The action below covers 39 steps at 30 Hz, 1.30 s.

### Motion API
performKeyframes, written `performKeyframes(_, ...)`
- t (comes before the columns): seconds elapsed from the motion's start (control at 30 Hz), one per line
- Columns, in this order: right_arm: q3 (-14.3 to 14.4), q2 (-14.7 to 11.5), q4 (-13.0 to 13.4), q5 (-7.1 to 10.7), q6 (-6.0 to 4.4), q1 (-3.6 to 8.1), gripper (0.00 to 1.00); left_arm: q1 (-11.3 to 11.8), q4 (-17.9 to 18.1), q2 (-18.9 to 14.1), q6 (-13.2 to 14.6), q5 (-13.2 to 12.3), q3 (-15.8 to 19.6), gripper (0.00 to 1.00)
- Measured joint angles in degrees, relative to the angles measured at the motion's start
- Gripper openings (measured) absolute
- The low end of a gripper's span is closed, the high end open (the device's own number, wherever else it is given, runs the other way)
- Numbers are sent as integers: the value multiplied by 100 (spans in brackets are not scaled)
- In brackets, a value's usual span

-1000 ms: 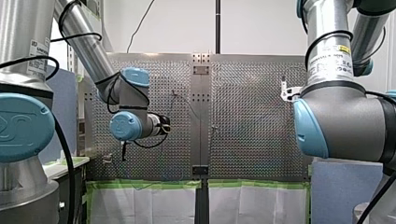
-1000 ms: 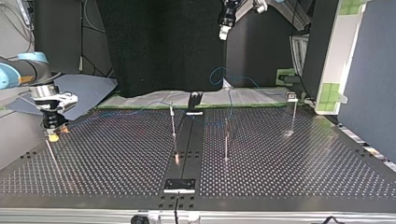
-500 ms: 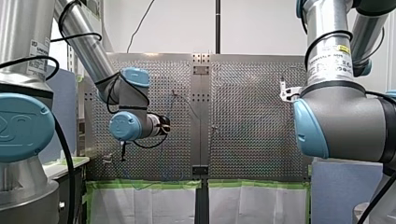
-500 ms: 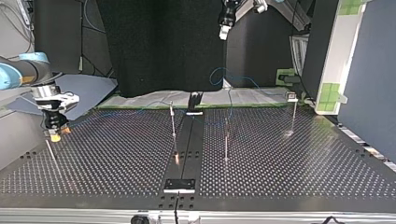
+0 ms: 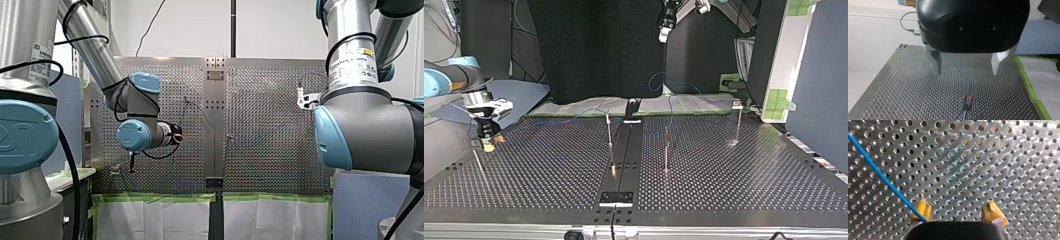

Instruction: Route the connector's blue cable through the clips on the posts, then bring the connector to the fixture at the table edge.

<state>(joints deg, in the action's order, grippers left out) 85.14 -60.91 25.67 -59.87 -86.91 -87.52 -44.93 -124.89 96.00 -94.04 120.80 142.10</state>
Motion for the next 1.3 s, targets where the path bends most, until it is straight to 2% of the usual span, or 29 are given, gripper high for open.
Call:
performKeyframes(0.17, 0, 1, -165, -5, 138, -51, 98, 0, 3, -1, 0, 9, 23, 100)
performKeyframes(0.37, 5, 2, -427, -31, 366, -94, 98, 0, -1, -1, 0, 103, 58, 100)
performKeyframes(0.7, 28, -36, -924, -445, 860, -171, 98, -2, -11, 0, 1, 126, 77, 100)
performKeyframes(0.8, 68, -98, -1078, -598, 955, -193, 98, -5, -16, 0, 1, 127, 78, 100)
performKeyframes(0.97, 207, -298, -1190, -795, 972, -238, 98, -8, -18, 0, 0, 131, 79, 100)
performKeyframes(1.17, 275, -409, -1145, -826, 909, -325, 98, -9, -19, 0, 1, 132, 78, 100)
performKeyframes(1.3, 276, -417, -1153, -829, 910, -390, 98, -9, -22, 0, 6, 133, 79, 100)
